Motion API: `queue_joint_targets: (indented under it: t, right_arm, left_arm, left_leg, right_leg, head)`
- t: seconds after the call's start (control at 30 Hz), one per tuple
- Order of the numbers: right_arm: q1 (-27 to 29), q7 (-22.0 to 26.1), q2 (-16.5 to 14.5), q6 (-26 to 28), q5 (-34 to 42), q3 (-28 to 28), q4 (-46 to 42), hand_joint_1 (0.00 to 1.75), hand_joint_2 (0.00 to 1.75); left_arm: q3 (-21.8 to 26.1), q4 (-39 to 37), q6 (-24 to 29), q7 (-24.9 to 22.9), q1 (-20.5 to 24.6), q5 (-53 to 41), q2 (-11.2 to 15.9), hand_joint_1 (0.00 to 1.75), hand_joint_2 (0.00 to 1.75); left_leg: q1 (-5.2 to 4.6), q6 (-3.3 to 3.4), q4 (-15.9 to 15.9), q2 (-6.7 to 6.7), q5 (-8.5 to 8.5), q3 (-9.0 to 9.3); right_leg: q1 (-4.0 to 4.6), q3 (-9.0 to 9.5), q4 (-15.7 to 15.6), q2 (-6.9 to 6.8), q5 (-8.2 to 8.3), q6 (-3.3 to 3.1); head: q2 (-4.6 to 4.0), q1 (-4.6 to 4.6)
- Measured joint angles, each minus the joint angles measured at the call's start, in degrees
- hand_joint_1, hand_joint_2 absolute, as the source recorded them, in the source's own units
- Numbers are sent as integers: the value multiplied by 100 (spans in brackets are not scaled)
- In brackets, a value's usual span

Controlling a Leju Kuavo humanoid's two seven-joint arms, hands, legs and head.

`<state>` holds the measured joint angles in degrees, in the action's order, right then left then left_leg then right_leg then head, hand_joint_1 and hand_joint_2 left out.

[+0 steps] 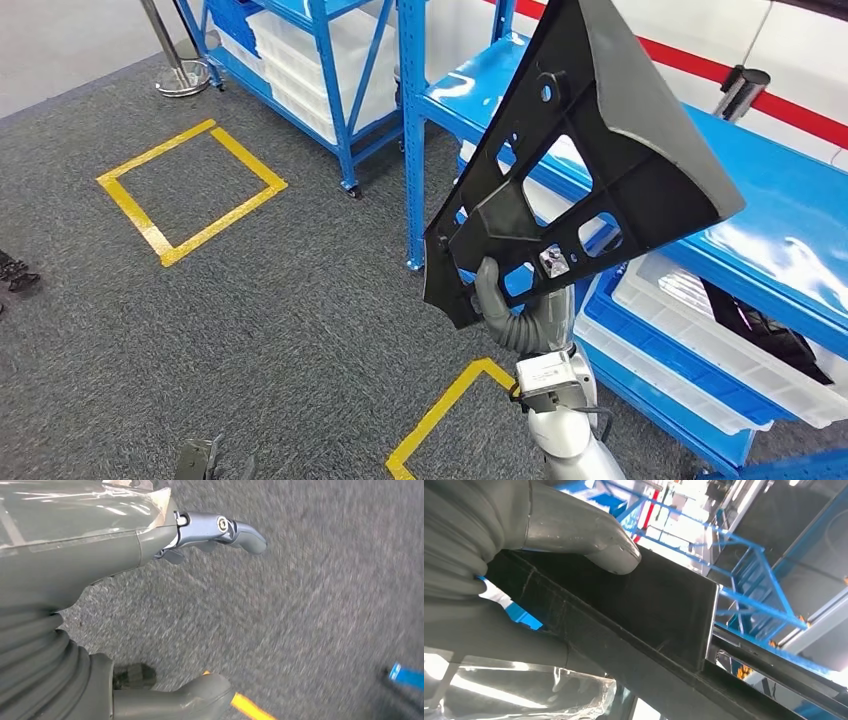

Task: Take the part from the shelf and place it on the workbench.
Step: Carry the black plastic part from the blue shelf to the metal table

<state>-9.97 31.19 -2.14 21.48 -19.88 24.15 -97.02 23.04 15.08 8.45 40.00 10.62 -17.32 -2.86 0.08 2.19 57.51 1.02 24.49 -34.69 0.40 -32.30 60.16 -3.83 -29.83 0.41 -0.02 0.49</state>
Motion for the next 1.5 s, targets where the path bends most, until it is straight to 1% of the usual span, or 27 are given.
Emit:
queue_joint_targets:
  t: [0.07, 0.1, 0.13, 0.17, 0.23, 0.3, 0.37, 0.4, 0.43, 0.5, 0.57, 0.63, 0.67, 0.73, 0.8, 0.87, 0.93, 1.0, 1.07, 1.13, 1.17, 1.2, 1.27, 1.33, 1.37, 1.43, 1.5]
  right_arm:
    - [-18, -17, 20, 19, 60, 3, 28, 175, 175]
    - [-29, -33, 29, 22, 94, 4, 60, 175, 175]
    - [-37, -52, 34, 22, 120, 5, 102, 175, 175]
    - [-40, -69, 36, 22, 139, 5, 144, 175, 175]
    - [-40, -91, 32, 17, 149, 6, 202, 175, 175]
    - [-38, -93, 27, -3, 148, 7, 234, 175, 175]
    - [-27, -82, 22, -71, 149, 3, 258, 175, 175]
    - [-26, -68, 15, -123, 149, -1, 265, 175, 175]
    - [-29, -54, 0, -178, 148, -3, 270, 175, 175]
    - [-45, -27, -53, -253, 138, -7, 269, 175, 175]
    - [-43, -20, -93, -292, 121, -10, 267, 175, 175]
    - [-28, -19, -105, -313, 103, -13, 267, 175, 175]
    - [-21, -19, -109, -317, 97, -14, 265, 175, 175]
    - [-15, -18, -115, -347, 87, -16, 239, 175, 175]
    - [-15, -23, -122, -399, 59, -19, 173, 175, 175]
    - [-11, -36, -133, -444, 20, -21, 112, 175, 175]
    - [6, -56, -155, -488, -9, -34, 61, 175, 175]
    - [25, -66, -169, -534, -34, -62, 8, 175, 175]
    - [54, -65, -163, -575, -52, -106, -21, 175, 175]
    - [108, -63, -155, -610, -60, -146, -28, 175, 175]
    - [132, -62, -154, -620, -64, -160, -29, 175, 175]
    - [147, -61, -154, -629, -67, -172, -31, 175, 175]
    - [160, -55, -155, -654, -70, -202, -37, 175, 175]
    - [176, -46, -158, -701, -68, -229, -45, 175, 175]
    - [186, -39, -162, -724, -68, -238, -49, 175, 175]
    - [187, -28, -171, -763, -69, -246, -52, 175, 175]
    - [164, -20, -193, -800, -71, -255, -54, 175, 175]
  left_arm:
    - [1, 0, 24, -16, 53, 11, 4, 0, 175]
    - [2, 0, 40, -25, 80, 22, 8, 0, 175]
    - [3, 0, 58, -32, 99, 35, 13, 0, 175]
    - [4, 0, 76, -35, 109, 53, 18, 0, 175]
    - [14, 0, 103, -28, 109, 98, 26, 0, 175]
    - [28, 1, 121, -12, 108, 143, 33, 0, 175]
    - [37, 1, 141, 5, 100, 160, 40, 0, 175]
    - [44, 1, 154, 9, 88, 162, 49, 0, 175]
    - [55, 0, 164, 13, 74, 168, 57, 0, 175]
    - [81, 2, 171, 14, 55, 190, 67, 0, 175]
    - [117, 8, 167, 14, 55, 218, 63, 0, 175]
    - [151, 13, 155, 14, 40, 230, 63, 0, 175]
    - [161, 13, 142, 13, 29, 232, 63, 0, 175]
    - [174, 13, 108, 13, 18, 230, 63, 0, 175]
    - [176, 14, 57, -9, 30, 217, 64, 0, 175]
    - [176, 14, 2, -80, 43, 191, 65, 0, 175]
    - [178, 13, -13, -197, 33, 172, 72, 0, 175]
    - [184, 10, -34, -289, 17, 180, 70, 0, 175]
    - [199, 5, -114, -333, 8, 204, 58, 0, 175]
    - [212, -1, -199, -365, -18, 211, 50, 0, 175]
    - [215, -4, -227, -378, -42, 205, 46, 0, 175]
    - [216, -7, -245, -390, -68, 199, 42, 0, 175]
    - [219, -12, -264, -397, -101, 196, 32, 0, 175]
    - [228, -13, -276, -379, -106, 197, 26, 0, 175]
    - [240, -14, -279, -361, -111, 197, 26, 0, 175]
    - [279, -15, -274, -315, -138, 203, 27, 0, 175]
    - [310, -15, -270, -272, -163, 215, 23, 0, 175]
  left_leg:
    - [13, 41, -16, -119, -26, -5]
    - [14, 54, -14, -186, -34, -15]
    - [14, 61, -13, -259, -40, -20]
    - [16, 60, -9, -333, -43, -22]
    - [24, 43, -3, -474, -51, -16]
    - [18, -9, 27, -602, -55, -45]
    - [21, -92, 47, -704, -72, -103]
    - [35, -135, 45, -752, -87, -126]
    - [53, -171, 51, -743, -89, -146]
    - [63, -226, 264, -518, 53, -254]
    - [63, -266, 893, -228, 394, -544]
    - [71, -288, 1518, -142, 634, -835]
    - [71, -286, 1594, -128, 624, -862]
    - [61, -244, 1135, -74, 372, -583]
    - [9, -157, 406, 127, 154, -170]
    - [-54, -75, 92, 227, 118, -10]
    - [-57, -14, 45, 115, 82, 5]
    - [-21, 33, -42, 14, 17, 55]
    - [4, 64, -82, -93, -24, 76]
    - [10, 78, -78, -227, -36, 61]
    - [12, 75, -75, -297, -37, 56]
    - [17, 69, -70, -367, -39, 56]
    - [35, 31, -51, -508, -36, 52]
    - [34, -48, -1, -640, -20, 14]
    - [36, -91, 15, -693, -16, -13]
    - [69, -168, 18, -772, -25, -53]
    - [95, -224, 143, -606, 58, -128]
  right_leg:
    - [-35, -339, 685, 235, -294, -26]
    - [-46, -531, 1056, 285, -420, -36]
    - [-58, -664, 1304, 309, -479, -27]
    - [-70, -697, 1346, 324, -446, 3]
    - [-111, -460, 822, 392, -170, 96]
    - [-167, -145, 117, 600, 111, 149]
    - [-172, -43, -146, 698, 217, 116]
    - [-165, -46, -154, 643, 241, 69]
    - [-166, -45, -162, 594, 259, 30]
    - [-175, -36, -188, 492, 291, -52]
    - [-142, -37, -193, 382, 293, -111]
    - [-98, -45, -193, 260, 287, -145]
    - [-82, -47, -193, 201, 284, -150]
    - [-57, -44, -193, 94, 281, -154]
    - [-24, -41, -191, -1, 275, -148]
    - [-3, -40, -192, -88, 267, -128]
    - [0, -36, -194, -154, 253, -89]
    - [-6, -88, -41, -9, 157, -53]
    - [-38, -338, 529, 235, -112, -59]
    - [-76, -672, 1221, 320, -366, -51]
    - [-95, -747, 1364, 329, -387, -18]
    - [-118, -716, 1287, 339, -318, 33]
    - [-180, -399, 612, 465, -16, 156]
    - [-219, -110, -6, 648, 203, 191]
    - [-219, -50, -136, 698, 239, 168]
    - [-202, -43, -155, 613, 253, 81]
    - [-206, -33, -171, 518, 270, 2]
  head:
    - [-1, 27]
    - [-1, 39]
    - [-1, 43]
    - [-1, 45]
    - [-1, 45]
    - [-1, 41]
    - [-1, 30]
    - [-1, 23]
    - [-1, 23]
    - [-1, -8]
    - [-1, -46]
    - [-1, -54]
    - [-1, -55]
    - [-1, -55]
    - [-1, -50]
    - [0, -46]
    - [0, -45]
    - [0, -39]
    - [0, -17]
    - [0, 3]
    - [0, 5]
    - [0, 6]
    - [-1, 10]
    - [-1, 13]
    - [-1, 12]
    - [-1, 8]
    - [-1, -10]
